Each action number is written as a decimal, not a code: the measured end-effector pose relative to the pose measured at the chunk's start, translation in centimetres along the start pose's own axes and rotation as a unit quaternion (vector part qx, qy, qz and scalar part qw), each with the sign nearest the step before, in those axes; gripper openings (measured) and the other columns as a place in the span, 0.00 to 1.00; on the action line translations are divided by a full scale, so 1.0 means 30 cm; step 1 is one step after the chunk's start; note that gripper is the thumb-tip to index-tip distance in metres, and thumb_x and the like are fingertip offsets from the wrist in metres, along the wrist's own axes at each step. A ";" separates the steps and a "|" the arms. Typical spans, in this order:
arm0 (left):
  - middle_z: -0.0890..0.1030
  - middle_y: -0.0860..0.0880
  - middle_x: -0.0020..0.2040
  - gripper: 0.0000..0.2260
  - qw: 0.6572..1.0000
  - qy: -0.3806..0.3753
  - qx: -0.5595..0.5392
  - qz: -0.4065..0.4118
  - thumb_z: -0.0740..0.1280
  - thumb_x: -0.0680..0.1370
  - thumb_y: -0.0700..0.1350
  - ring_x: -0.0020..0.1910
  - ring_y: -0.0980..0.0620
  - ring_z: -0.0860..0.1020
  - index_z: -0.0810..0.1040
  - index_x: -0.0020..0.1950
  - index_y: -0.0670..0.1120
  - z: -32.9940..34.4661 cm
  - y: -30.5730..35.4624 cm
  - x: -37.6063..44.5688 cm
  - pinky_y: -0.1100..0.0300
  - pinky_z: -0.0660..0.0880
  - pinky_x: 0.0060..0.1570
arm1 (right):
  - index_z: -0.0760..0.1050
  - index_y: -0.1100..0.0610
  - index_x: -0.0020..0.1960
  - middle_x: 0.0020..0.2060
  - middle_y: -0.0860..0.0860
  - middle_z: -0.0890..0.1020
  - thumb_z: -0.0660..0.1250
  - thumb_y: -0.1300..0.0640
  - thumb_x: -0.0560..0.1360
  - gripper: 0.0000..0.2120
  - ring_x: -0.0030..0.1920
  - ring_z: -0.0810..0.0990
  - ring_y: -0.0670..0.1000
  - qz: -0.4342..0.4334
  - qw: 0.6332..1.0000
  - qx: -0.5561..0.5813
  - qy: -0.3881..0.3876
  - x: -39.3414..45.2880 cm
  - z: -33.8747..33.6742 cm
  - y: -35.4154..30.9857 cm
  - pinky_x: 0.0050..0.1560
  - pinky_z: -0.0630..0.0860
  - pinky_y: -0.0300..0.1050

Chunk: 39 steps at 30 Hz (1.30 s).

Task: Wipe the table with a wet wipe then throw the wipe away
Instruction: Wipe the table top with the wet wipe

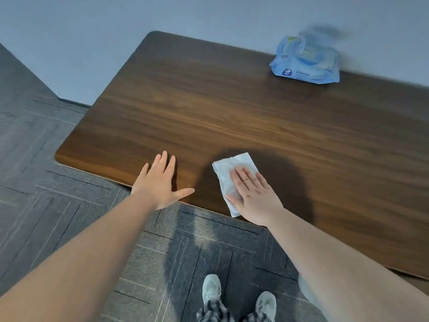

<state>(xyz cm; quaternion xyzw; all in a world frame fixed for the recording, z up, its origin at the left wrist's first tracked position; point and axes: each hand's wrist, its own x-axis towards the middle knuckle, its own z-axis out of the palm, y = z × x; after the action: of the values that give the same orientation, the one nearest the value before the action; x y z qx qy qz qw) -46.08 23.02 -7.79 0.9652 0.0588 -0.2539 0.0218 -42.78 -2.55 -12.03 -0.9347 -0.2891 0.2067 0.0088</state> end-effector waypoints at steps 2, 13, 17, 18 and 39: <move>0.40 0.49 0.79 0.45 0.999 0.005 0.005 0.046 0.50 0.71 0.73 0.77 0.50 0.40 0.38 0.78 0.48 -0.018 0.114 0.011 0.48 0.44 0.76 | 0.30 0.50 0.75 0.75 0.46 0.34 0.32 0.35 0.74 0.35 0.74 0.31 0.46 0.053 0.998 0.019 0.000 -0.085 0.012 0.104 0.73 0.31 0.47; 0.39 0.50 0.79 0.42 0.960 0.007 0.083 0.268 0.48 0.73 0.73 0.77 0.51 0.36 0.38 0.78 0.50 -0.015 0.896 0.075 0.48 0.41 0.75 | 0.32 0.50 0.76 0.77 0.48 0.38 0.35 0.35 0.76 0.34 0.76 0.36 0.47 0.355 0.927 0.108 0.048 -0.603 0.165 0.633 0.72 0.33 0.46; 0.39 0.50 0.79 0.42 0.928 0.011 0.126 0.351 0.48 0.73 0.72 0.77 0.50 0.37 0.38 0.78 0.51 0.017 1.189 0.063 0.47 0.40 0.75 | 0.33 0.50 0.76 0.77 0.48 0.40 0.36 0.35 0.76 0.34 0.76 0.38 0.47 0.415 0.899 0.126 0.067 -0.745 0.207 0.780 0.73 0.34 0.46; 0.39 0.50 0.79 0.42 0.921 0.012 0.133 0.366 0.48 0.73 0.72 0.77 0.50 0.37 0.38 0.78 0.51 0.026 1.259 0.061 0.47 0.40 0.75 | 0.33 0.50 0.76 0.77 0.48 0.39 0.36 0.35 0.76 0.34 0.76 0.37 0.47 0.425 0.893 0.131 0.065 -0.774 0.215 0.813 0.73 0.33 0.46; 0.31 0.49 0.77 0.51 0.870 -0.001 0.183 0.457 0.46 0.64 0.80 0.75 0.50 0.32 0.32 0.76 0.52 0.173 1.985 0.039 0.44 0.34 0.73 | 0.39 0.51 0.77 0.78 0.49 0.44 0.41 0.35 0.78 0.34 0.77 0.42 0.49 0.538 0.818 0.172 0.111 -1.143 0.333 1.273 0.73 0.37 0.46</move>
<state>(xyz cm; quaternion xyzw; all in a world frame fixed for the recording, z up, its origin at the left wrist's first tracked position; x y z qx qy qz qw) -40.17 -36.33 -12.17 0.8708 -0.4365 -0.2223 -0.0413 -51.81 -54.04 -13.27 -0.9412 0.3032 0.1202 0.0886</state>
